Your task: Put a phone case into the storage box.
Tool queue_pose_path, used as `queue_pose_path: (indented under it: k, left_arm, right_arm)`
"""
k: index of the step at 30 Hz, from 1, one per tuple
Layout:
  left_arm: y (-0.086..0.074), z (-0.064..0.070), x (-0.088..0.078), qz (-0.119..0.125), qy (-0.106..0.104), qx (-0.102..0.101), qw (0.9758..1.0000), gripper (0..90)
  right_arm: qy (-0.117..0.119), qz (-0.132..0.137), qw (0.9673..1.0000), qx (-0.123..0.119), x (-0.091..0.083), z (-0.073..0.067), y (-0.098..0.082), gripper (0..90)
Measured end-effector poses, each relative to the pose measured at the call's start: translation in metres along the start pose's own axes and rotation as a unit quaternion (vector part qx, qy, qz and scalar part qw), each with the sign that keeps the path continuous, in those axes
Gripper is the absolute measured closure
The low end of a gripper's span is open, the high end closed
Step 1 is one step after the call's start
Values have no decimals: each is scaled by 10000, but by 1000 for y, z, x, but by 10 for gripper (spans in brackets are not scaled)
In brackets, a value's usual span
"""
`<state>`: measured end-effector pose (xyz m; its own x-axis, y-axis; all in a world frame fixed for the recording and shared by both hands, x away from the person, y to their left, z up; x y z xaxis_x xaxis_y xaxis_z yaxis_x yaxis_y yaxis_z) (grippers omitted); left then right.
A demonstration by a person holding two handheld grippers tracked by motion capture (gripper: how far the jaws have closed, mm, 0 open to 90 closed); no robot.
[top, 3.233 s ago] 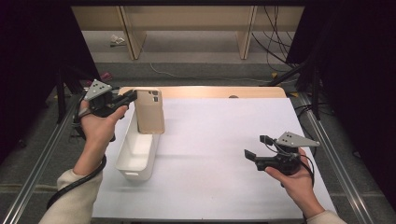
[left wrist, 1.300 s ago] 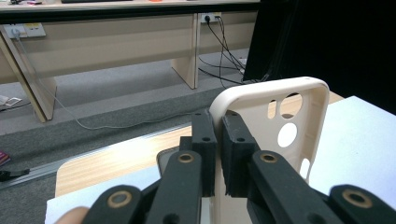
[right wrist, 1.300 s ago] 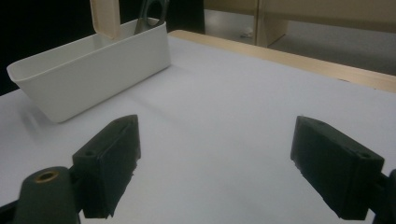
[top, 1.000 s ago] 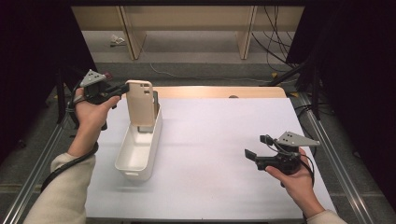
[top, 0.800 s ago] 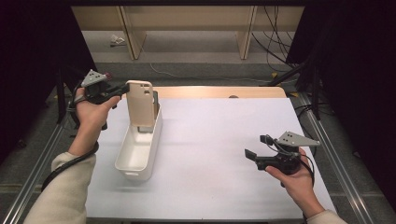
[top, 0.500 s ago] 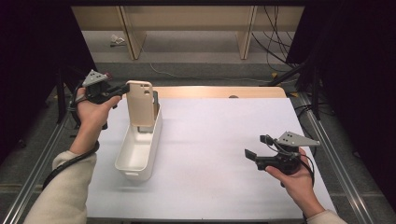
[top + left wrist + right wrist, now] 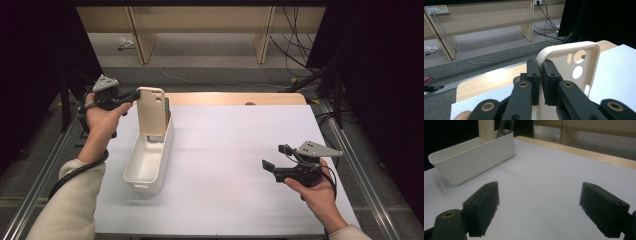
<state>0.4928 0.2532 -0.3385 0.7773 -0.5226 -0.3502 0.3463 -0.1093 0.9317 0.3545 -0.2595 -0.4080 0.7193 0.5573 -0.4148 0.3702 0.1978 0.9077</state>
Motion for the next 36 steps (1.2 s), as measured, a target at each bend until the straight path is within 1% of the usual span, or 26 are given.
queue_pose_path:
  k: [13,25,36]
  left_arm:
    - [-8,-3,8,-76,6,-76,9999,848]
    - [-12,-6,13,-165,43,-80,9998,848]
    - [-17,-8,22,-241,86,-115,9996,847]
  right_arm:
    - [3,0,10000,4,0,0,0,170]
    - [10,4,10000,13,0,0,0,170]
    - [17,-1,10000,20,0,0,0,170]
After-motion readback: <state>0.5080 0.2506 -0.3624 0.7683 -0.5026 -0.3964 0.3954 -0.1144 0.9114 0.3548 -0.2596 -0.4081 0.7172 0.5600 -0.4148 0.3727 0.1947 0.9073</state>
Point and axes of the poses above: each handheld gripper's, and its own axes: x roughly forward along the jaws, y roughly out of its top, z roughly to its right, the point moved 1 cm from there along x, roughly forward along the jaws, and after that the axes turned 7 degrees about -y, right-handed, at the moved point
